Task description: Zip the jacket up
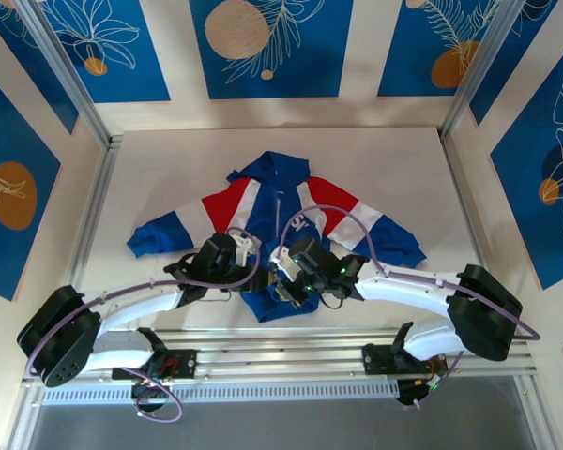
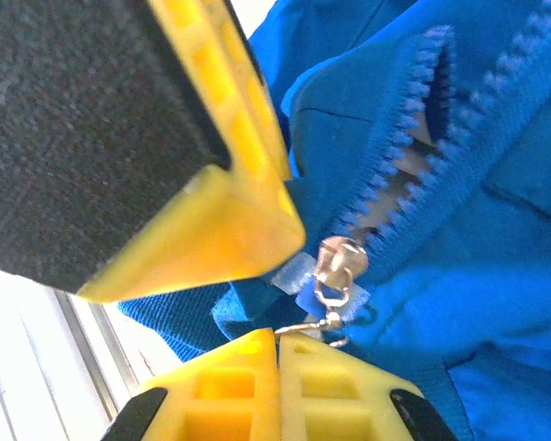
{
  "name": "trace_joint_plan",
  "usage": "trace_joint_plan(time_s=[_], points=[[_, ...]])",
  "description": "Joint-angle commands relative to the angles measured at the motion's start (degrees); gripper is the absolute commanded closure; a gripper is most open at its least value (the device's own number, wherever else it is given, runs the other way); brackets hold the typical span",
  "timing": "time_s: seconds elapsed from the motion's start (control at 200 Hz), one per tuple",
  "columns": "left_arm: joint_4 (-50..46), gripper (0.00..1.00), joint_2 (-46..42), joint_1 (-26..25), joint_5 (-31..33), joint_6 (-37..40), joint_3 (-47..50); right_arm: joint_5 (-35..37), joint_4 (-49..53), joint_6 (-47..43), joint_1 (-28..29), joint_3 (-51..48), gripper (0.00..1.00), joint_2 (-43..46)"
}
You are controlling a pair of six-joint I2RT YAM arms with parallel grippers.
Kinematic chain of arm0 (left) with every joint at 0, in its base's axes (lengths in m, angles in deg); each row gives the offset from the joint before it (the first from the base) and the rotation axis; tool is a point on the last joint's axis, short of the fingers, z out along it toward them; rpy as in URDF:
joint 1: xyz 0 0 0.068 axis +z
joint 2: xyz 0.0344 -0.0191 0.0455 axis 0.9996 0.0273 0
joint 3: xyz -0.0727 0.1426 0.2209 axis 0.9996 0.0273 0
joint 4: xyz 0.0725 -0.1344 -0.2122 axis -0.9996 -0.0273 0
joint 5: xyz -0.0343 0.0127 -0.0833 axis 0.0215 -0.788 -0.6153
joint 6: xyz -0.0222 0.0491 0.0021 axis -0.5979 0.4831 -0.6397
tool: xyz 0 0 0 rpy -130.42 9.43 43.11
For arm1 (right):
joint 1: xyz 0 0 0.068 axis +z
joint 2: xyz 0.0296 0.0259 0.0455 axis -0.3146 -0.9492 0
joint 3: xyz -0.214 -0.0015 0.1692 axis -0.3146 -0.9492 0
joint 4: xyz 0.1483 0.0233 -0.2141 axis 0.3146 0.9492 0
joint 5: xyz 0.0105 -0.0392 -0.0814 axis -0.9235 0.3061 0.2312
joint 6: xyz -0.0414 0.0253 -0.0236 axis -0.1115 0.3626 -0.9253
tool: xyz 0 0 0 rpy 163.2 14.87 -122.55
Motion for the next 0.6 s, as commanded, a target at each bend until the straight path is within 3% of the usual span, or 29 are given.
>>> trace_joint_plan(time_s=[0.0, 0.18, 0.595], points=[[-2.8, 1.0, -1.3, -0.6, 0.1, 2.1, -1.1, -2.5, 2.5, -1.2, -1.8, 2.2, 1.0, 2.5], [-4.3, 1.0, -2.1, -0.6, 0.4, 3.2, -1.3, -6.1, 4.7, -1.7, -2.8, 3.8, 1.0, 1.8], [-5.8, 1.0, -3.8, -0.7, 0.2, 4.4, -1.5, -5.8, 5.3, -2.6, -2.5, 5.1, 1.0, 0.6]])
